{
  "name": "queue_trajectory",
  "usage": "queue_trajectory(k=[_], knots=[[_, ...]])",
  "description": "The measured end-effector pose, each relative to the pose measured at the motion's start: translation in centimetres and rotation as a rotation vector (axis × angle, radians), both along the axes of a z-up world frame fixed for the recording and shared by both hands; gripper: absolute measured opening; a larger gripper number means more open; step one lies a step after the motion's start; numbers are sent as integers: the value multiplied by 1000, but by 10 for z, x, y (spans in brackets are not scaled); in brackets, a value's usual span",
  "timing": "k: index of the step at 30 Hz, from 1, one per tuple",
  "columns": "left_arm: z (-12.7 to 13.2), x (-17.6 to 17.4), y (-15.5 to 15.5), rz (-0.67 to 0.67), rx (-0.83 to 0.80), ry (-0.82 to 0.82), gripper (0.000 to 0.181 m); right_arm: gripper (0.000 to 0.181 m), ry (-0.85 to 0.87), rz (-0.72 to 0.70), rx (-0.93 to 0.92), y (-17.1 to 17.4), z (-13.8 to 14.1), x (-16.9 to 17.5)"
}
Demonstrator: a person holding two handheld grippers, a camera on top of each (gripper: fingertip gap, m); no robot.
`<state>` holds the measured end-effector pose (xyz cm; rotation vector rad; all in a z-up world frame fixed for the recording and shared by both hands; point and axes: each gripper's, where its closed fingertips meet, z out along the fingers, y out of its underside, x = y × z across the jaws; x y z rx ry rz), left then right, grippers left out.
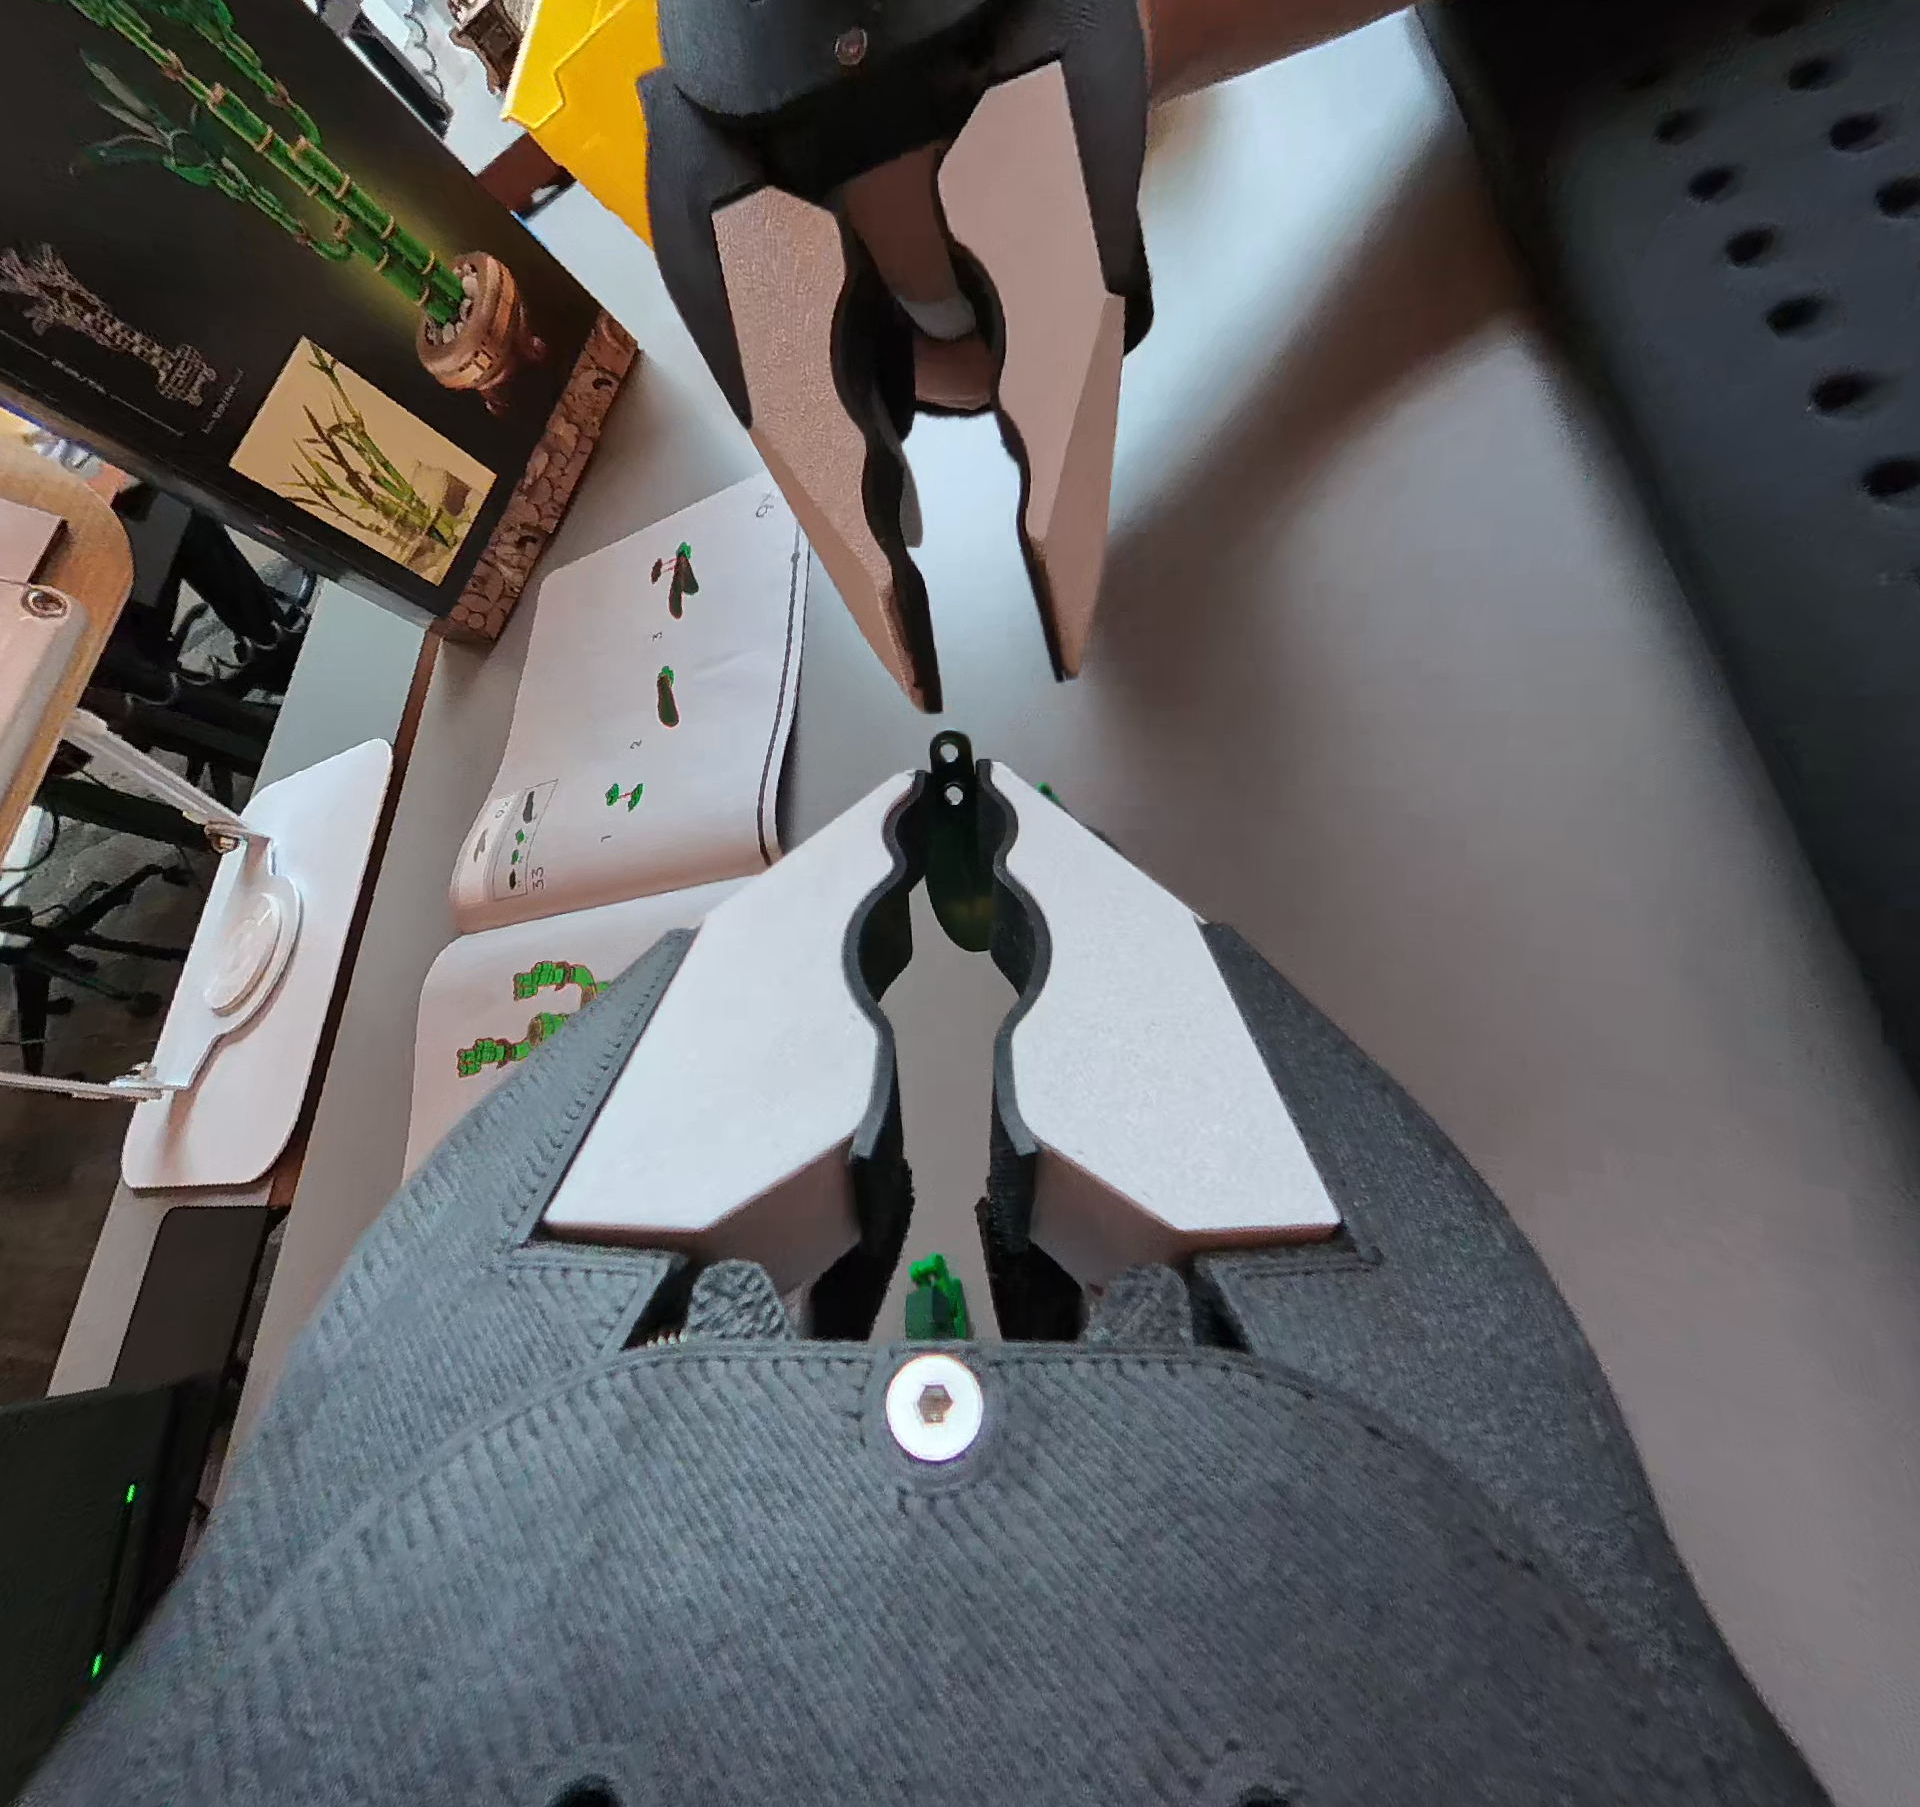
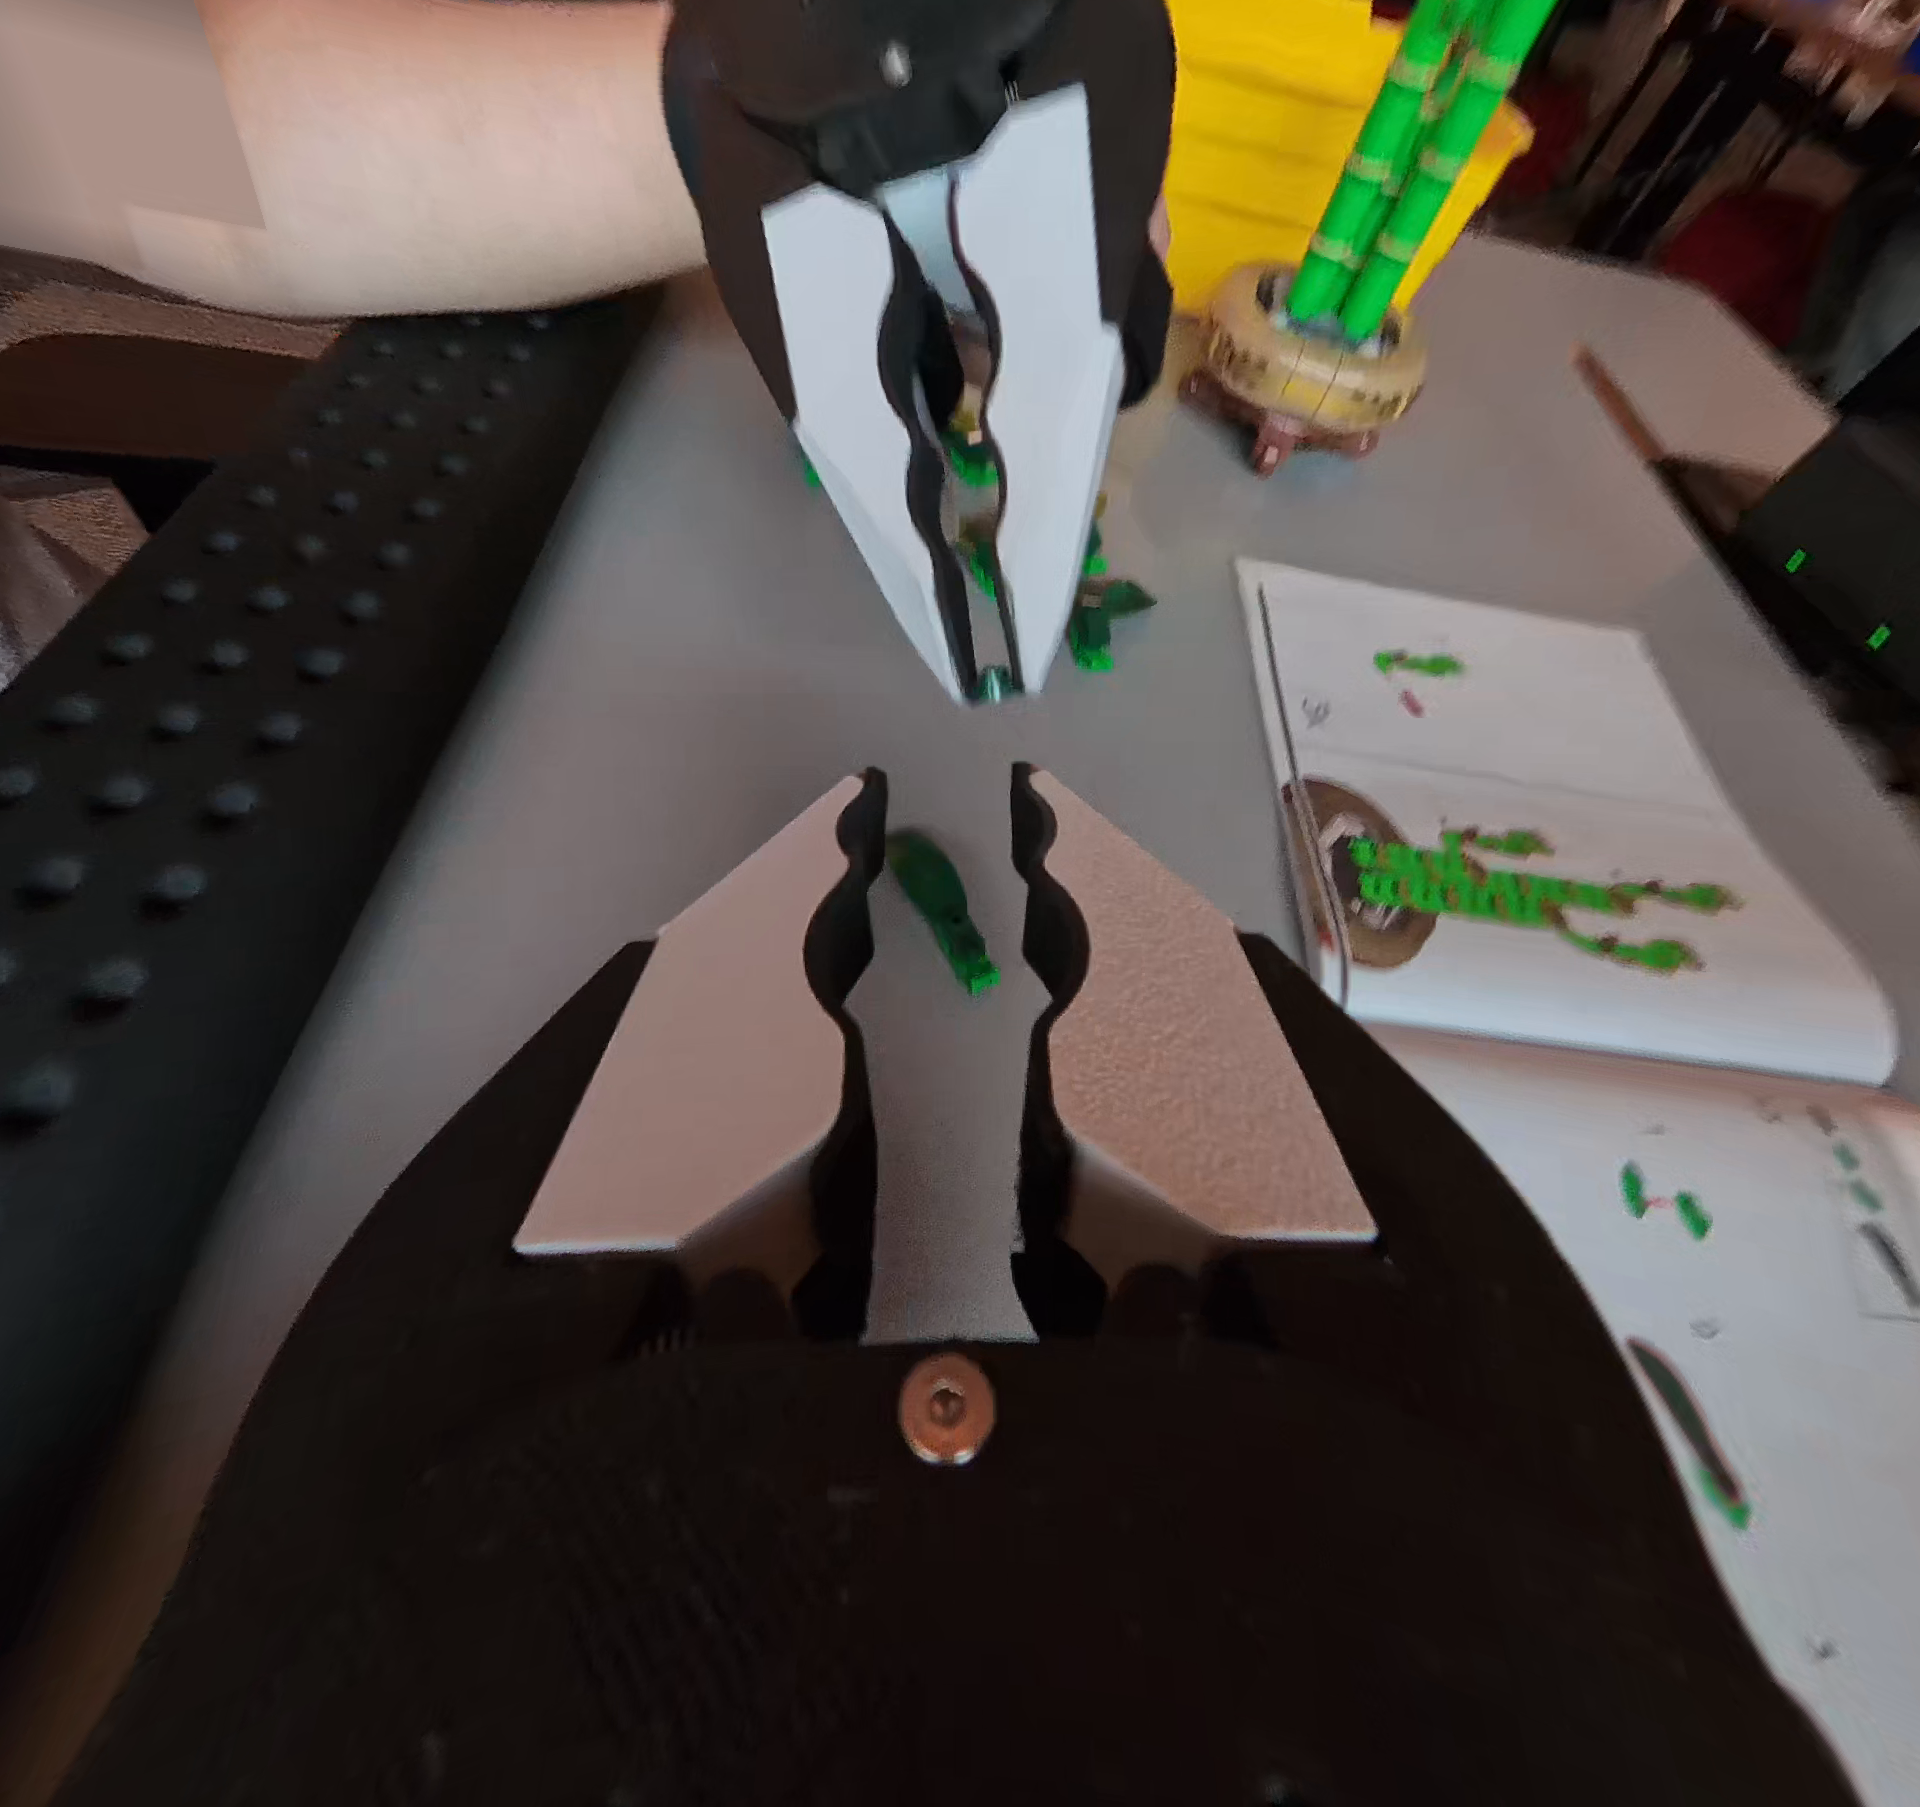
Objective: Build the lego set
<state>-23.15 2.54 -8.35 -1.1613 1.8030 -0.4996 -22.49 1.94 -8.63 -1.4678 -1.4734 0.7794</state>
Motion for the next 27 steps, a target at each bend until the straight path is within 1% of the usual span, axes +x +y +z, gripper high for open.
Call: queue_trajectory(k=[3, 5, 8, 12, 14, 15, 18, 22, 25, 27], knots=[[-7, -5, 4, 6, -23, 29, 6, 26, -121, -2, -85, 7, -37, 9], [-12, -7, 6, 9, -35, 50, 6, 27, -185, 3, -74, 11, -54, 12], [-18, -9, 6, 8, -44, 75, 6, 24, -217, 7, -82, 18, -60, 12], [-26, -8, 4, 4, -53, 110, 6, 24, -285, 35, -171, 17, -72, 11], [-29, -8, 4, 3, -62, 122, 6, 20, -281, 50, -206, 15, -72, 8], [-30, -8, 3, 1, -70, 128, 6, 7, -287, 62, -211, 13, -72, 7], [-34, -7, 1, -2, -89, 141, 6, 6, -281, 85, -219, 8, -69, 7], [-34, -2, -6, -17, -130, 149, 6, 6, -175, 89, -193, 2, -43, 3], [-28, 2, -11, -28, -160, 127, 6, 6, -153, 83, -151, -3, -31, 4], [-24, 5, -14, -35, -182, 101, 6, 6, -109, 86, -142, -5, -23, 4]])
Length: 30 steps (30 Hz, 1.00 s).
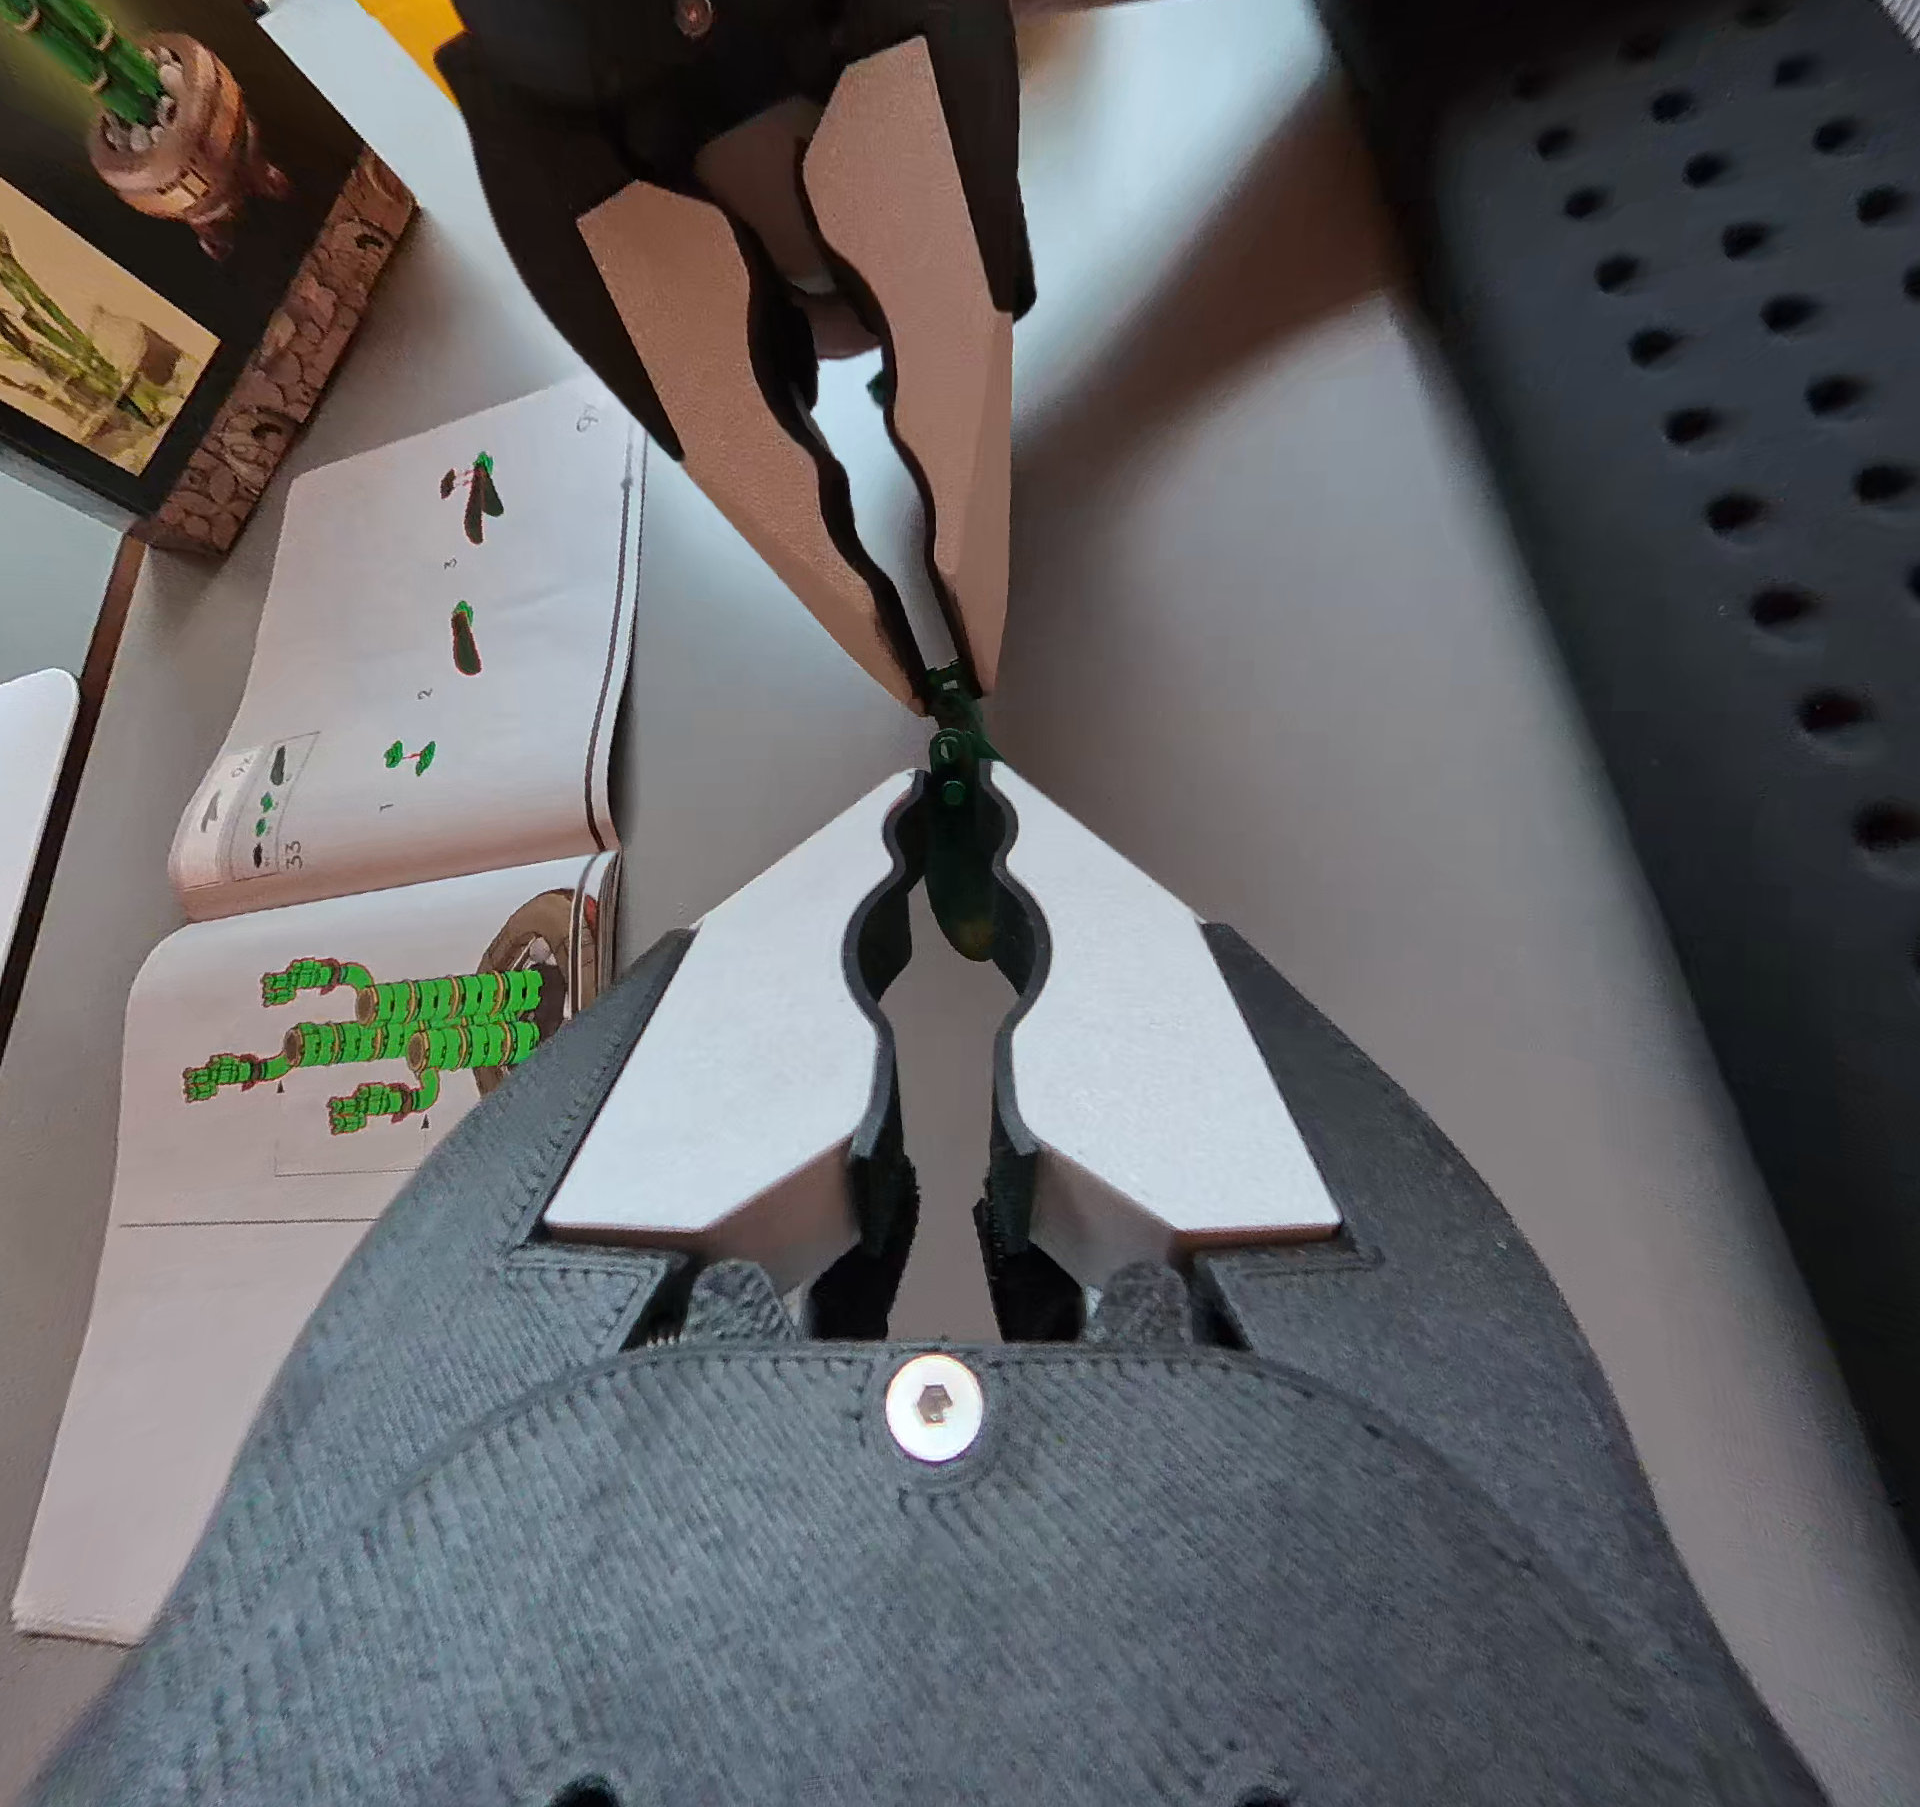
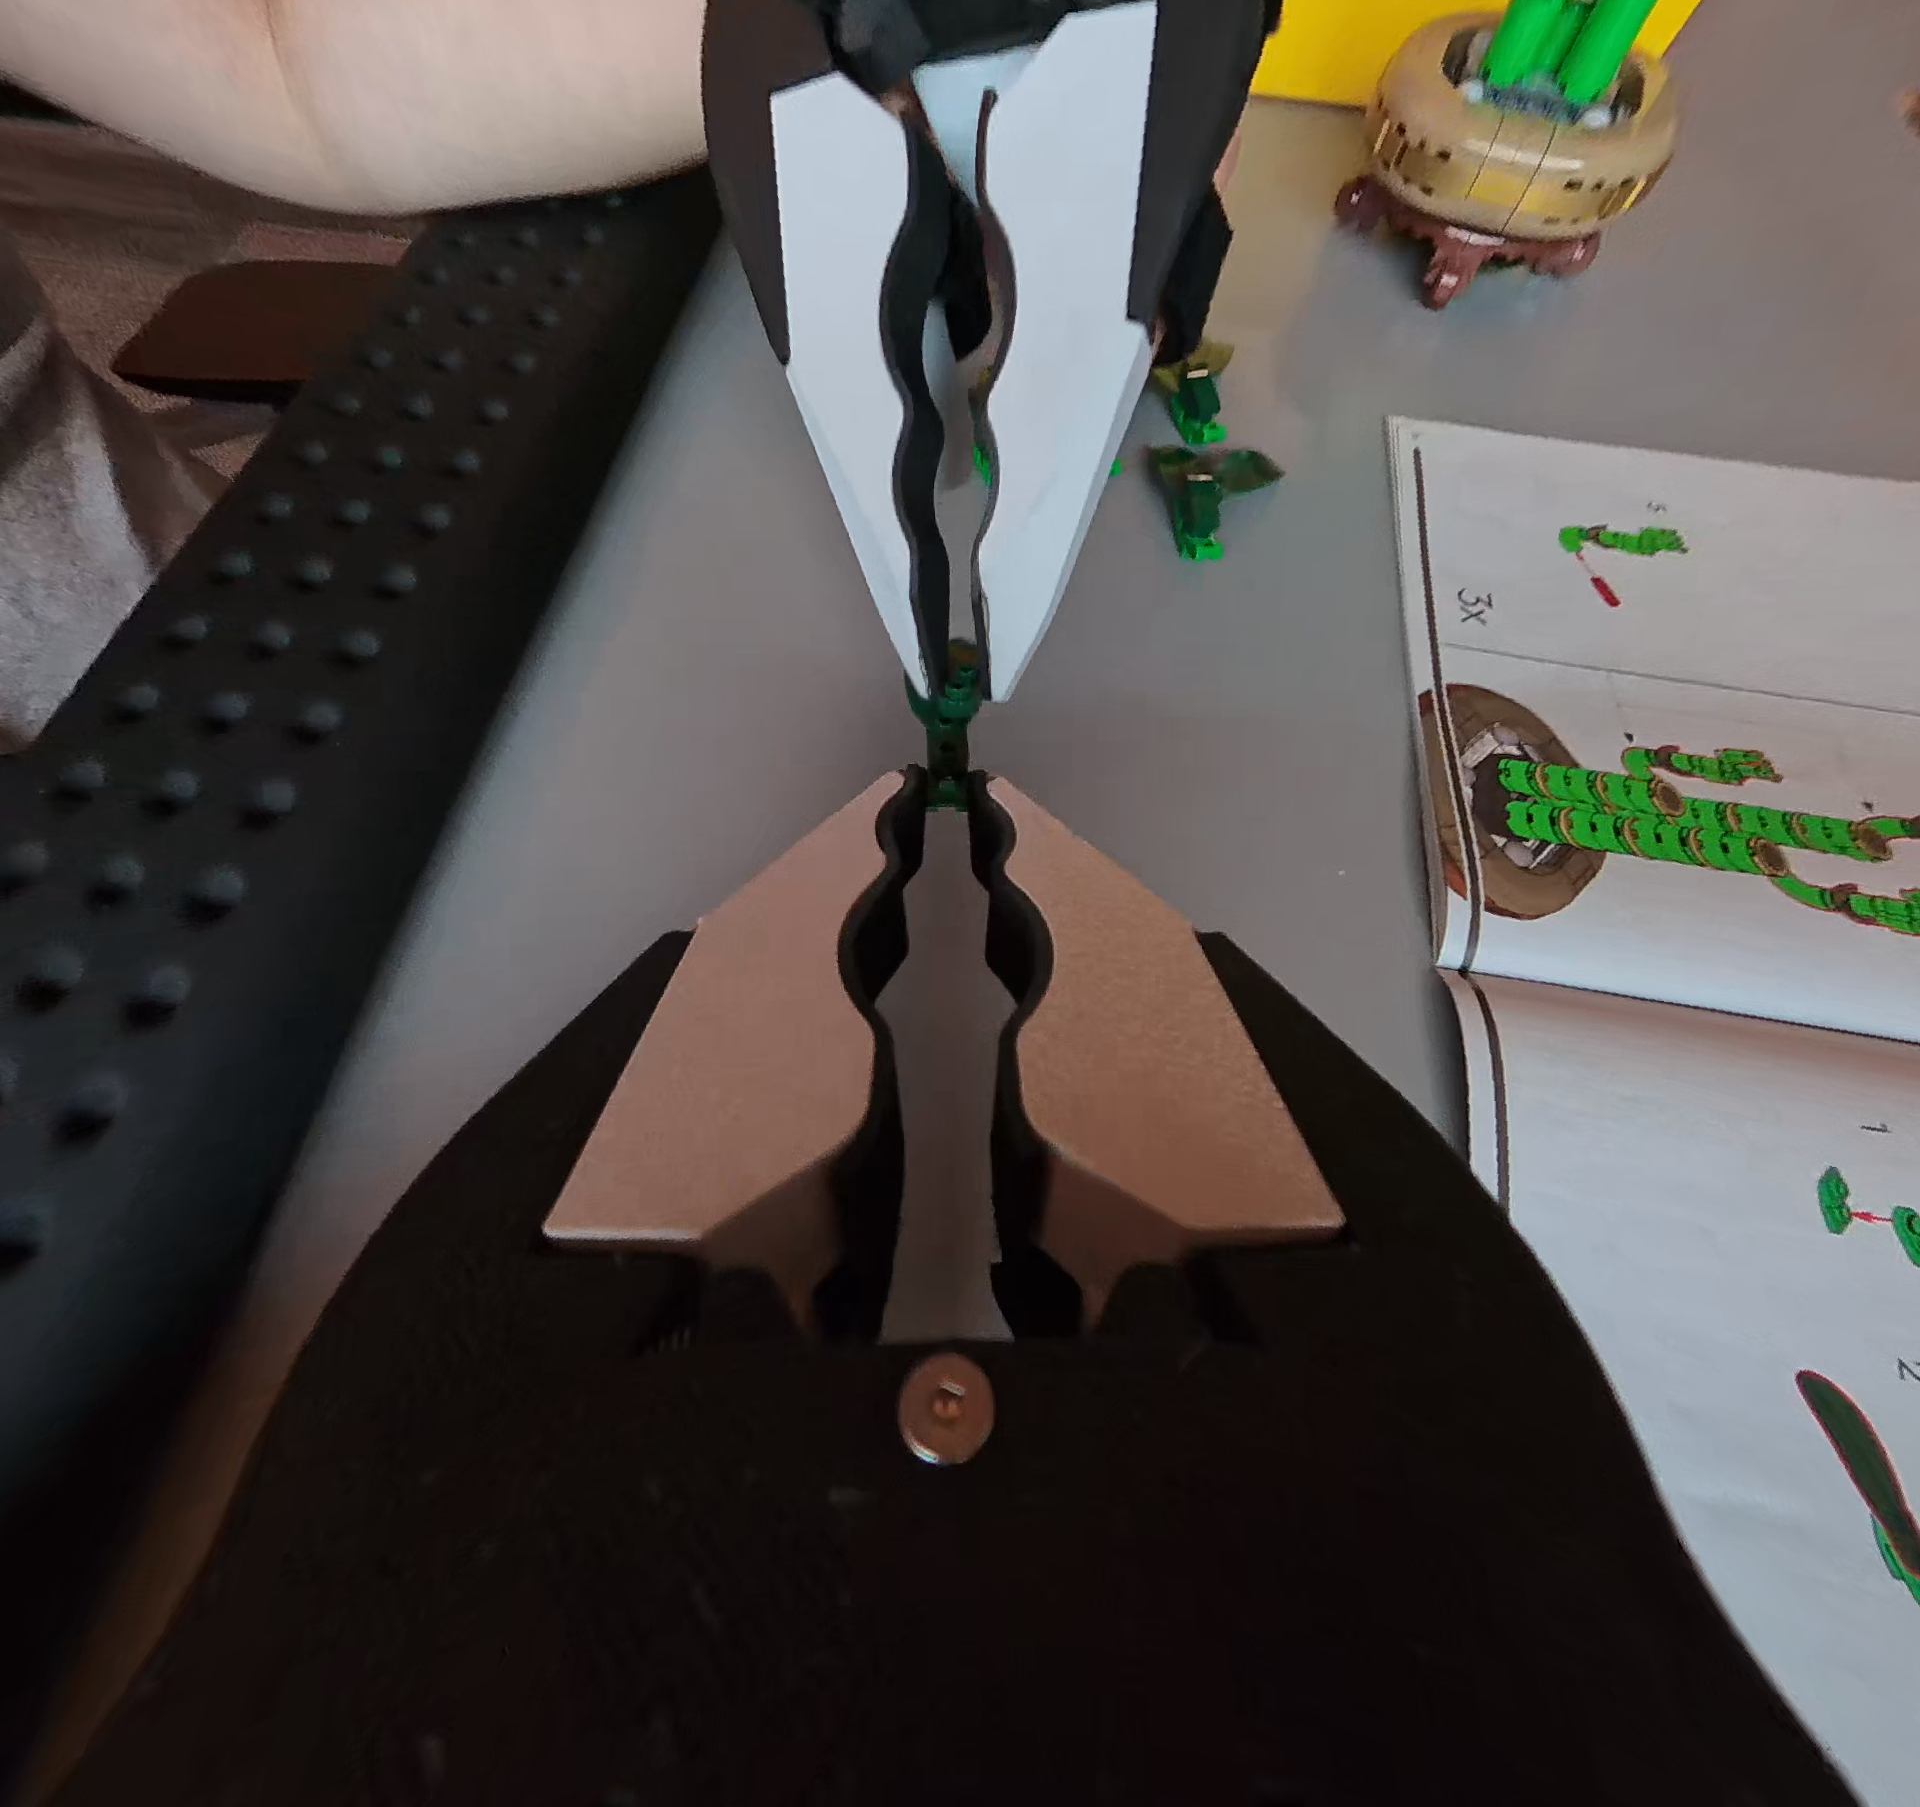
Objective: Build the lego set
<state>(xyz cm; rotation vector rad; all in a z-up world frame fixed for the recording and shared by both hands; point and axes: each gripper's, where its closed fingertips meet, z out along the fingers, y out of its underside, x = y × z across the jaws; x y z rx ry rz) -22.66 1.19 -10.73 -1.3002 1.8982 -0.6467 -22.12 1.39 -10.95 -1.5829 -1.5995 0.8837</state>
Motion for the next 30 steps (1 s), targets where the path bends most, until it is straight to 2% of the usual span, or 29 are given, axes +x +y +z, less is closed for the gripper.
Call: queue_trajectory(k=[14, 17, 23, 30], knots=[[46, 3, -5, -3, -129, -213, 6, 6, 307, 0, -256, 1, 49, 4], [48, 2, -12, -19, -198, -192, 6, 6, 322, 58, -355, -9, 53, 4], [52, 2, -26, -67, -485, -135, 6, 5, 343, 127, -521, -20, 56, 1], [52, 2, -26, -72, -479, -146, 6, 5, 362, 138, -666, -21, 58, -1]])
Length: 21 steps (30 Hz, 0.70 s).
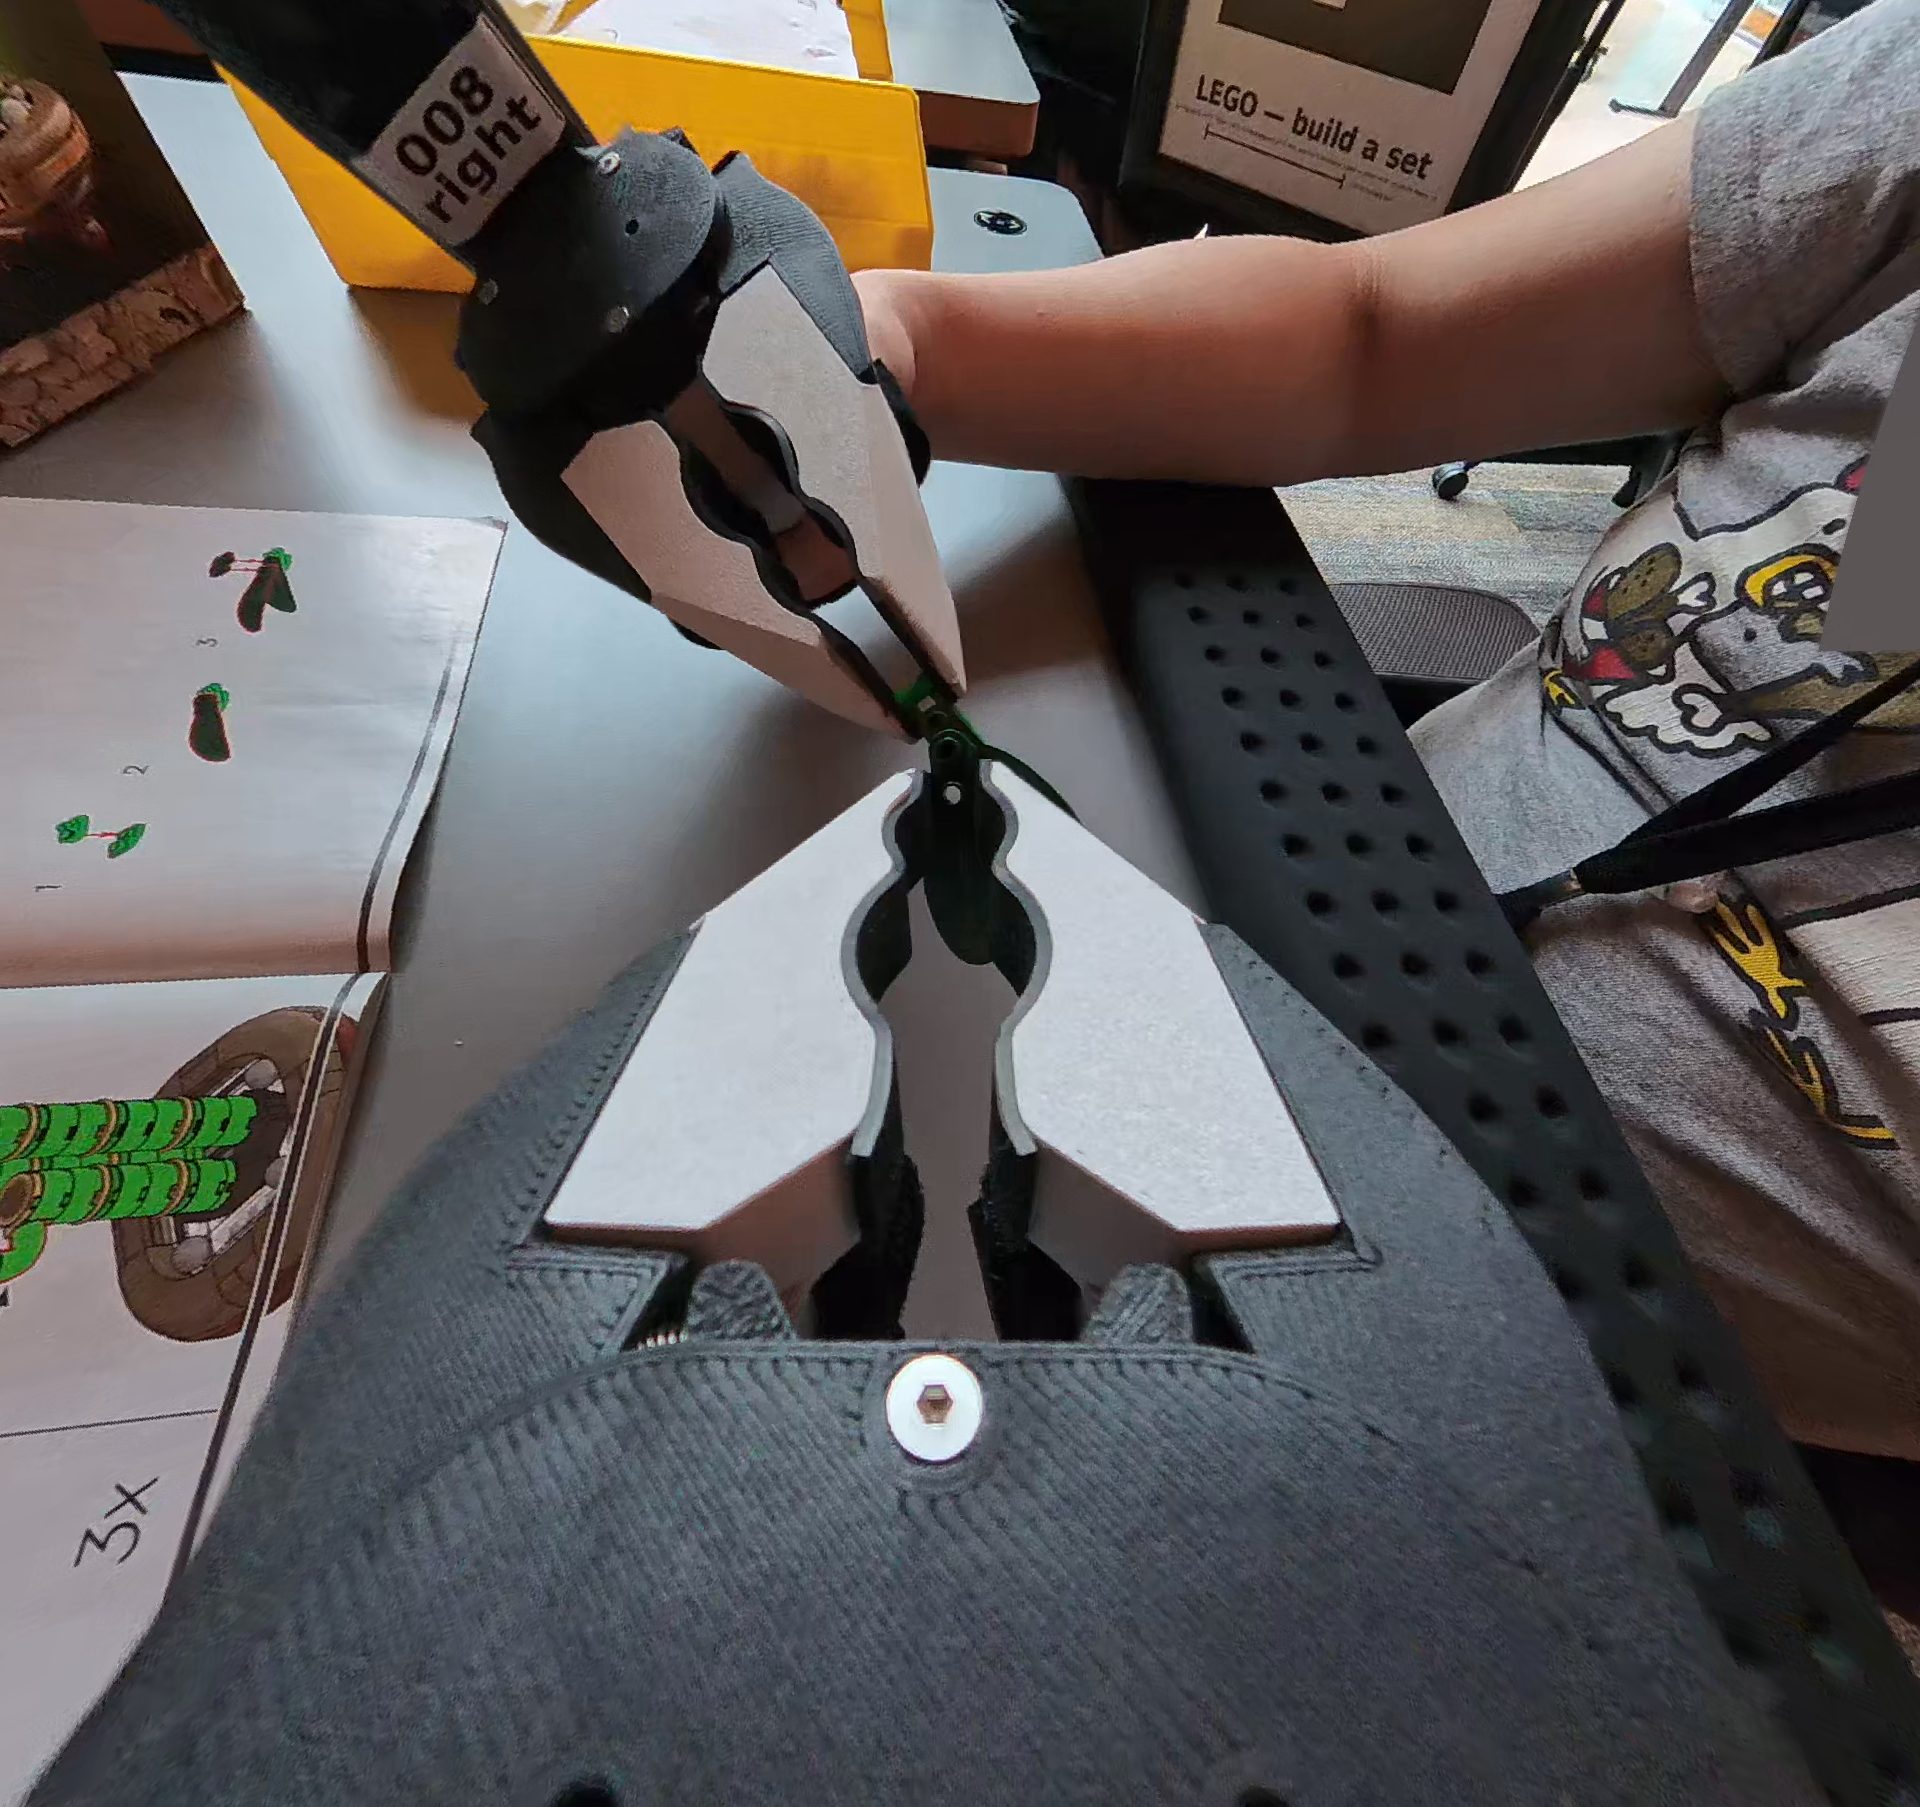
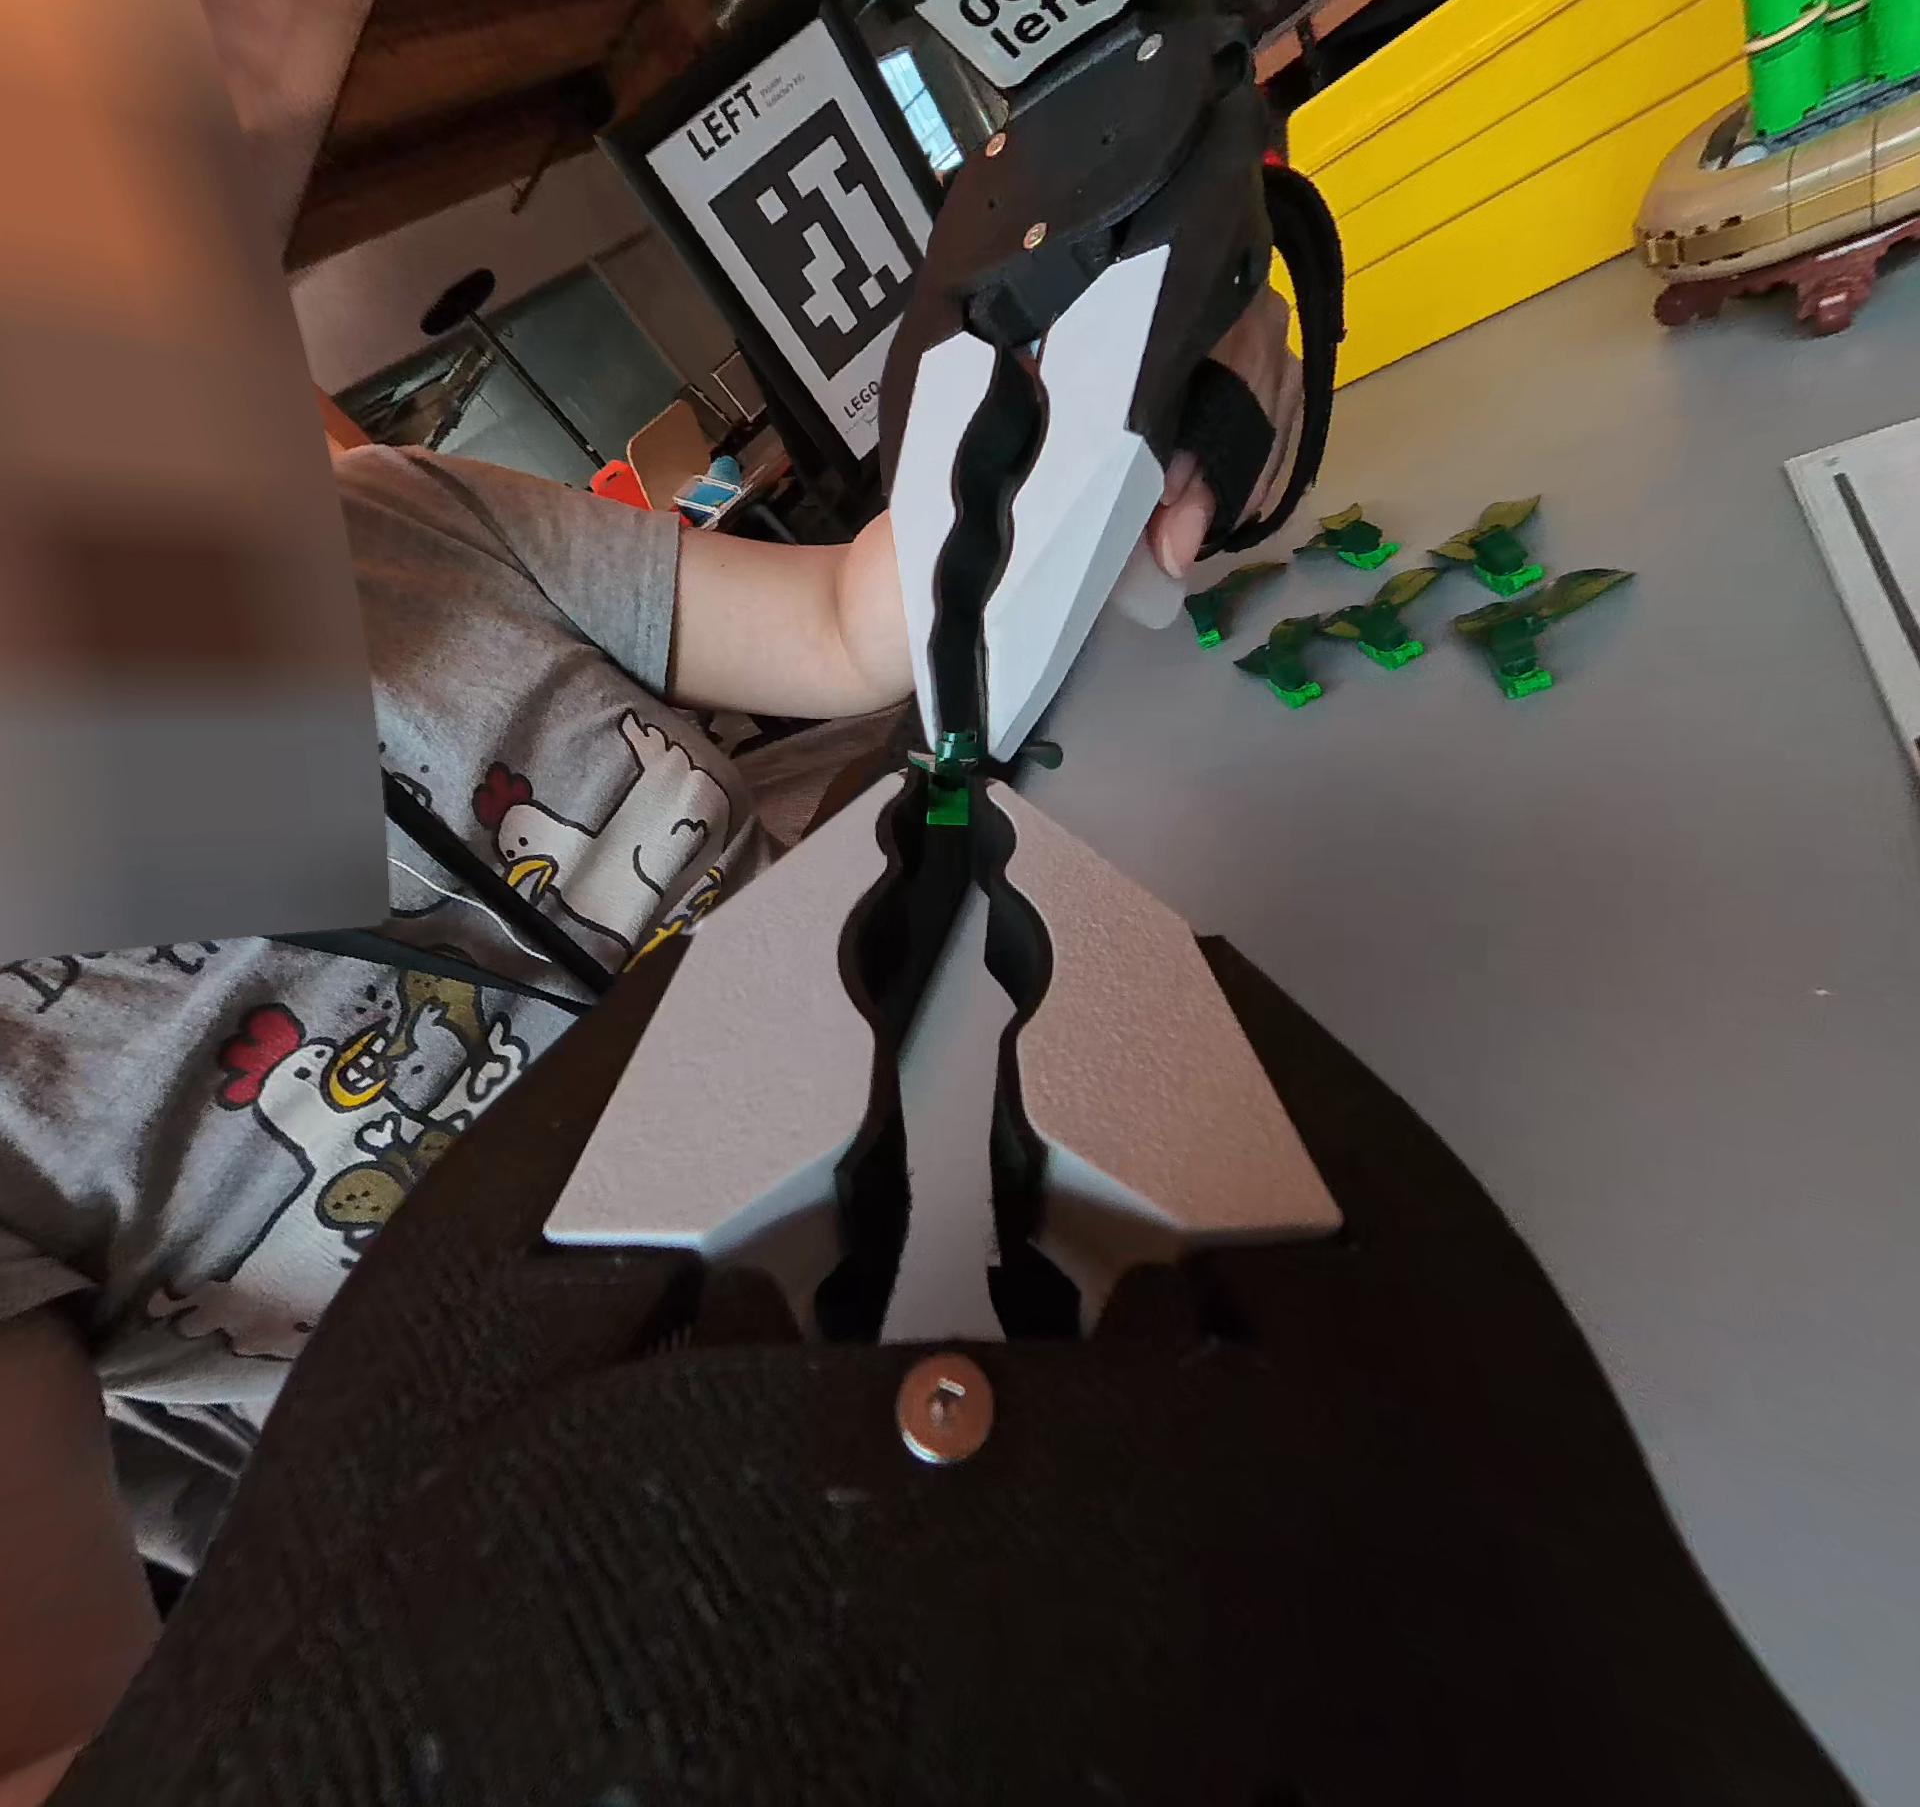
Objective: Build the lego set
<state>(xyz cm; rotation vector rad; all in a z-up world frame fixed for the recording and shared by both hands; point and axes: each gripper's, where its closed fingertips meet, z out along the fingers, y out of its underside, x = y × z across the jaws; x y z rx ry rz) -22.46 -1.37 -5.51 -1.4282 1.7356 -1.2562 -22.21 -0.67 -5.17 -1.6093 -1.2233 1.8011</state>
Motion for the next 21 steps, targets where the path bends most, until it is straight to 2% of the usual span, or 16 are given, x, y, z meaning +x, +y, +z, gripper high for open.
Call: queue_trajectory(k=[13, 21], knots=[[12, -7, -8, -62, -37, -66, 6, 5, 42, 48, -274, -5, 9, -8], [14, -12, -11, -88, -82, -54, 6, 5, 66, 44, -321, -4, 13, -11]])
